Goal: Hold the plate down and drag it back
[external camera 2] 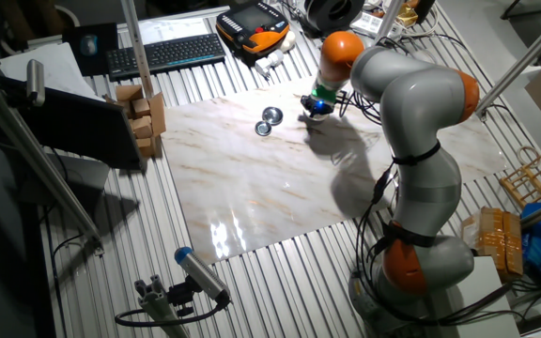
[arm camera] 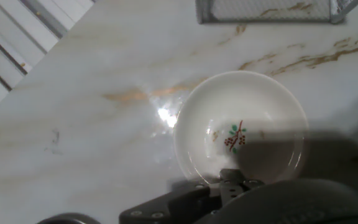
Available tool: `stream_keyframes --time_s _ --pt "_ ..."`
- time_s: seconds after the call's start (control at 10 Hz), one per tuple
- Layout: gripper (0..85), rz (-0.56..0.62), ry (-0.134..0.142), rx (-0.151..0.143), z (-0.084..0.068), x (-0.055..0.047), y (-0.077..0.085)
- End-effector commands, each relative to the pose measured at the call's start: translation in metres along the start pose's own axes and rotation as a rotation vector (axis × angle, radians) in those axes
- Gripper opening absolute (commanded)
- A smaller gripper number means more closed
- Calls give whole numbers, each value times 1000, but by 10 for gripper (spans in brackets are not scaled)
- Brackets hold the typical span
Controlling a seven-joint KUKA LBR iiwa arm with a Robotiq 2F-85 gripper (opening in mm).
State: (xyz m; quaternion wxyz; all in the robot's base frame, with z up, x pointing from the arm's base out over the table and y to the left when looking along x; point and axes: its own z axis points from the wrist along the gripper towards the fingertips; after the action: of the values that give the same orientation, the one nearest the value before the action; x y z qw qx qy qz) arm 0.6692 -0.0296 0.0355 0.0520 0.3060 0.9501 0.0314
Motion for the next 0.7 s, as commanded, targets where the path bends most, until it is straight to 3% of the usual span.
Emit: stream_keyframes --time_s 0.0,0.1,0.2,0.4,0.6 --pt "0 -6 3 -5 0 0 0" --pt "0 -23 -3 -6 0 0 0" --pt "0 -64 -36 26 0 0 0" --pt "0 -201 -74 29 0 0 0" --pt "0 -293 -73 19 0 0 0"
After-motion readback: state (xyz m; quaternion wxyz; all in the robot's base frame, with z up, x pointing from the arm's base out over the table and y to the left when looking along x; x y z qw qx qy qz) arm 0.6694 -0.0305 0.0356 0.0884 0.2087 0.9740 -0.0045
